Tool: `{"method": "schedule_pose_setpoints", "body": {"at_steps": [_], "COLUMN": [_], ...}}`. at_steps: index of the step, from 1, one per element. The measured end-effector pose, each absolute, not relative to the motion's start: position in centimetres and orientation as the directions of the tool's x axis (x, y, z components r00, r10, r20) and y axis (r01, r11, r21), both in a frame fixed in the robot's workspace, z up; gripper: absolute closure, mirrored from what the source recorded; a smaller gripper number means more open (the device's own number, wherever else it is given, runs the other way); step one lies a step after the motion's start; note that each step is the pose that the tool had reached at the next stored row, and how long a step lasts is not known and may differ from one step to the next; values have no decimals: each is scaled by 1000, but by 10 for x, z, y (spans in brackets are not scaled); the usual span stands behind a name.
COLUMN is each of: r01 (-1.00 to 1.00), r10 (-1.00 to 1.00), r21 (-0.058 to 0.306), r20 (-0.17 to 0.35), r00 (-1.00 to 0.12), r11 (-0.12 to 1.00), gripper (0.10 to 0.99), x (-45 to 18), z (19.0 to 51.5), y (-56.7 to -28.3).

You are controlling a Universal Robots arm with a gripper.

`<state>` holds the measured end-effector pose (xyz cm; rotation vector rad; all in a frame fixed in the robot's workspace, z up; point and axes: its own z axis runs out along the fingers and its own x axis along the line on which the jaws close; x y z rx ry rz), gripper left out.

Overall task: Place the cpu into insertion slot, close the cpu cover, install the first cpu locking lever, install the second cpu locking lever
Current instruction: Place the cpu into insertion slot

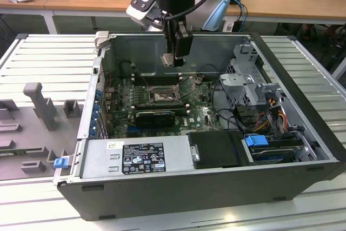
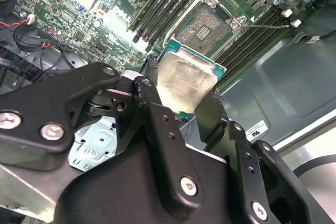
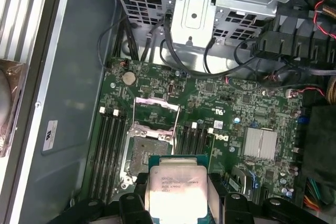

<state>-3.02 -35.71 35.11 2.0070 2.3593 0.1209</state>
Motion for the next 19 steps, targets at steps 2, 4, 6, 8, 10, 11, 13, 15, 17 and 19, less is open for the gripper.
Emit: {"method": "schedule_pose_setpoints", "body": {"at_steps": [2, 4, 6, 8, 10, 11, 13, 15, 17, 19], "r01": [985, 987, 987, 989, 990, 990, 991, 992, 993, 994], "r10": [989, 990, 991, 992, 993, 994, 994, 996, 996, 997], "r21": [86, 86, 86, 86, 86, 86, 86, 86, 86, 86], "r20": [19, 19, 19, 19, 19, 19, 19, 19, 19, 19], "r00": [-150, -141, -135, -124, -115, -111, -104, -93, -85, -75], "r11": [148, 139, 133, 122, 113, 109, 102, 91, 83, 73], "gripper": [557, 557, 557, 557, 557, 557, 557, 557, 557, 557], "x": [-30, -30, -30, -30, -30, -30, -30, -30, -30, -30], "z": [351, 351, 351, 351, 351, 351, 351, 351, 351, 351], "y": [-357, -357, -357, -357, -357, -357, -357, -357, -357, -357]}}
